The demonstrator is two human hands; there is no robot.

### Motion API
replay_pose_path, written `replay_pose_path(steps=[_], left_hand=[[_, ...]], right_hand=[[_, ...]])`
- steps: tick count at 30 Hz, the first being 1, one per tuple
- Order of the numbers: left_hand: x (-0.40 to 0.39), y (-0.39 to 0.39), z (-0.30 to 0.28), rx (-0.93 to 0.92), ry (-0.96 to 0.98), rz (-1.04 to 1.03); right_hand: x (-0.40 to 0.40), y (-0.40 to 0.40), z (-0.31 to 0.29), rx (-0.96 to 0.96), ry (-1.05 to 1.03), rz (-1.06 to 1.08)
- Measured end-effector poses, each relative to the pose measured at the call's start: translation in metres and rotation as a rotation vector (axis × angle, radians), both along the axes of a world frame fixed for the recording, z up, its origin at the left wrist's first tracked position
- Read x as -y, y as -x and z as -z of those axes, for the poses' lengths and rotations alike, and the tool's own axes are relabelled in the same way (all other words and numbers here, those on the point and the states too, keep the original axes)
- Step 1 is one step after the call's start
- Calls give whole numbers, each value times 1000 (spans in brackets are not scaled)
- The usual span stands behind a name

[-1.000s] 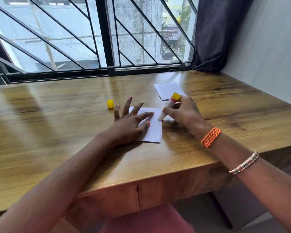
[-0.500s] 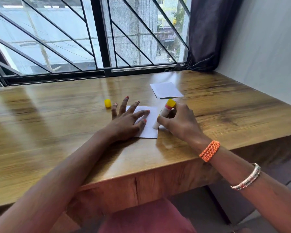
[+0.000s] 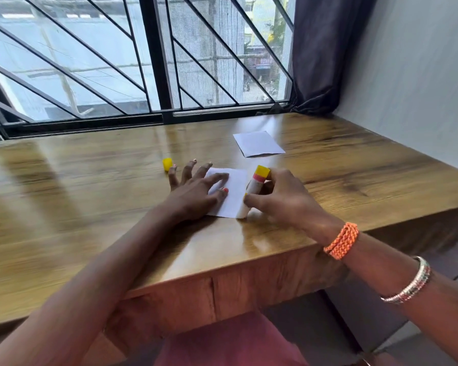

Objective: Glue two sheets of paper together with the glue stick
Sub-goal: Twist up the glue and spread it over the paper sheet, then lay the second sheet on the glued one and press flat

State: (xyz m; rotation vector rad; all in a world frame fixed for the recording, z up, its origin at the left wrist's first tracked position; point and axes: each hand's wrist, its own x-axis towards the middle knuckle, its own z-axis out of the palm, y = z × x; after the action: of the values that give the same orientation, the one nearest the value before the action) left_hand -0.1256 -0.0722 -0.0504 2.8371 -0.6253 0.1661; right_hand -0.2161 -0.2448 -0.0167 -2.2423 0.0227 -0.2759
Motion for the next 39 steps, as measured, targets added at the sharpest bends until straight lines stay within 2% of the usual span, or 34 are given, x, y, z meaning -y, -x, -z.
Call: replay_pose_path(steps=[3,5,8,12,16,19,21,24,26,30,31,35,39], left_hand=[[0,0,0,0,26,16],[-1,1,-1,-5,99,54],[-2,4,-4,9,265,136],[-4,7,-13,173,552,159],[-18,-3,-24,329,735,36],[-34,-22,-28,445,769,-81],[-45,-40,-32,497,787,-167],[-59,-64,-36,512,850,-281],[-67,-76,-30,439,861,-336],[-80,-99,-16,22,803,-386],[-82,-103,-16,-23,806,-387],[-84,-115,-21,4,973,-437],[-89,-128,-19,58,1037,-435]], right_hand=[[5,-6,-8,-91,-201,-73],[7,-14,-15,-86,-309,-64],[5,-35,-27,-82,-457,-52],[-5,-73,-33,-145,-685,50],[-16,-109,-32,-195,-958,32],[-31,-130,-29,-154,-1170,33],[-41,-142,-27,-108,-1239,53],[-54,-160,-29,-96,-1264,37],[-62,-175,-29,-97,-1249,17],[-82,-213,-23,-91,-1152,-35],[-88,-222,-20,-79,-1109,-46],[-108,-247,-8,-91,-864,-110],[-124,-260,-4,-51,-786,-266]])
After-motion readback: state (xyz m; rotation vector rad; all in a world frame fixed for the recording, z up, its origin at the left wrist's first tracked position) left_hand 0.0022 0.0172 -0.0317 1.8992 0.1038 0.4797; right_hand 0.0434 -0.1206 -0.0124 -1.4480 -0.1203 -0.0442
